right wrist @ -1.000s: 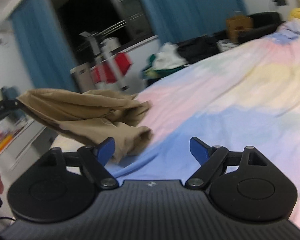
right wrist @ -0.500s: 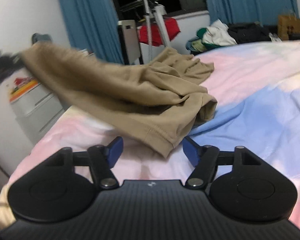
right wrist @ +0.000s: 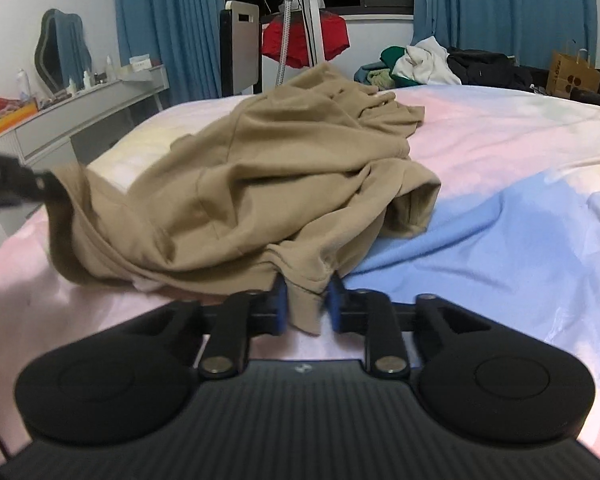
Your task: Fold clothes
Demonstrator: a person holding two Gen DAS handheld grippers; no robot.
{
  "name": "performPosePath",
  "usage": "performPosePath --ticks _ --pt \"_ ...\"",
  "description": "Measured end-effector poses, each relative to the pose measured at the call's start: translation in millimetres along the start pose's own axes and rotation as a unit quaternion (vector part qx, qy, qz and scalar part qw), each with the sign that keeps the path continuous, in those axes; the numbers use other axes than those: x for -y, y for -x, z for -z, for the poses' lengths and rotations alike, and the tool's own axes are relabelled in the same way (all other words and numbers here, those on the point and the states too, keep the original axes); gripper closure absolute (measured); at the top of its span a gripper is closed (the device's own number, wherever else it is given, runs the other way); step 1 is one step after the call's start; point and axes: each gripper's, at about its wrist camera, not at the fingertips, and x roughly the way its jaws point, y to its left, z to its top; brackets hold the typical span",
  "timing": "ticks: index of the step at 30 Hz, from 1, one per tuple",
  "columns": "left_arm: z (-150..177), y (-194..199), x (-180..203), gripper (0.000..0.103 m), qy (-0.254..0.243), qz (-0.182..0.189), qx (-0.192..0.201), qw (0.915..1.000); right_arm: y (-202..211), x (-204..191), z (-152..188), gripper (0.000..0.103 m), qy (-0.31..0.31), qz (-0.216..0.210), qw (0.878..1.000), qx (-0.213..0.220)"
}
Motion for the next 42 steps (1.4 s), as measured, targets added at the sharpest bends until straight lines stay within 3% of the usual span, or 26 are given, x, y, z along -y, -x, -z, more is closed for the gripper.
performPosePath --ticks 2,5,8,10,12,14,16,22,24,26,27,28,33,36,39,42 --pt "0 15 -4 0.076 0.004 0.018 -0.004 0.9998 8 2 -5 0.088 -0.008 0.0 1.0 0.004" --pt "-4 38 -11 0.063 0.047 0.073 -0.009 0.9962 23 0 -14 0.089 0.006 0.015 1.0 0.009" --pt "-8 61 -10 0.048 0.039 0.105 0.021 0.9934 39 5 -23 0.09 -0.007 0.012 1.0 0.003" --pt "-10 63 -4 0.049 0.035 0.13 0.023 0.9906 50 11 -27 0.09 -0.026 0.0 1.0 -0.003" --pt "-14 53 3 0.049 0.032 0.178 -0.001 0.9835 58 14 -26 0.095 -0.032 -0.012 0.999 -0.011" --pt "-17 34 19 0.048 0.004 0.198 -0.022 0.98 65 16 -25 0.097 -0.037 -0.023 0.999 -0.02" --pt "-20 6 43 0.048 -0.035 0.19 -0.045 0.9801 67 16 -25 0.097 -0.034 -0.025 0.999 -0.02" --pt "0 -58 85 0.048 -0.078 0.185 -0.11 0.9734 51 25 -19 0.097 -0.053 -0.043 0.997 -0.043" --pt "4 -78 87 0.053 -0.086 0.166 -0.115 0.9756 46 26 -17 0.097 -0.055 -0.046 0.996 -0.049" --pt "7 -88 85 0.071 -0.08 0.16 -0.116 0.9771 42 25 -14 0.097 -0.054 -0.048 0.996 -0.053" --pt "8 -88 81 0.08 -0.074 0.159 -0.111 0.9781 40 25 -13 0.097 -0.054 -0.05 0.996 -0.055" --pt "7 -87 76 0.096 -0.067 0.16 -0.106 0.9791 39 25 -13 0.097 -0.053 -0.048 0.996 -0.056" --pt "-18 -67 45 0.098 0.015 0.182 -0.046 0.9821 34 25 -11 0.096 -0.054 -0.033 0.996 -0.061" --pt "-35 -39 20 0.098 0.073 0.172 0.001 0.9823 34 25 -10 0.095 -0.053 -0.024 0.997 -0.055" --pt "-42 -5 -13 0.098 0.14 0.126 0.053 0.9806 34 25 -10 0.095 -0.053 -0.02 0.997 -0.045" --pt "-40 21 -34 0.098 0.162 0.018 0.085 0.983 33 24 -11 0.095 -0.049 -0.019 0.998 -0.035"
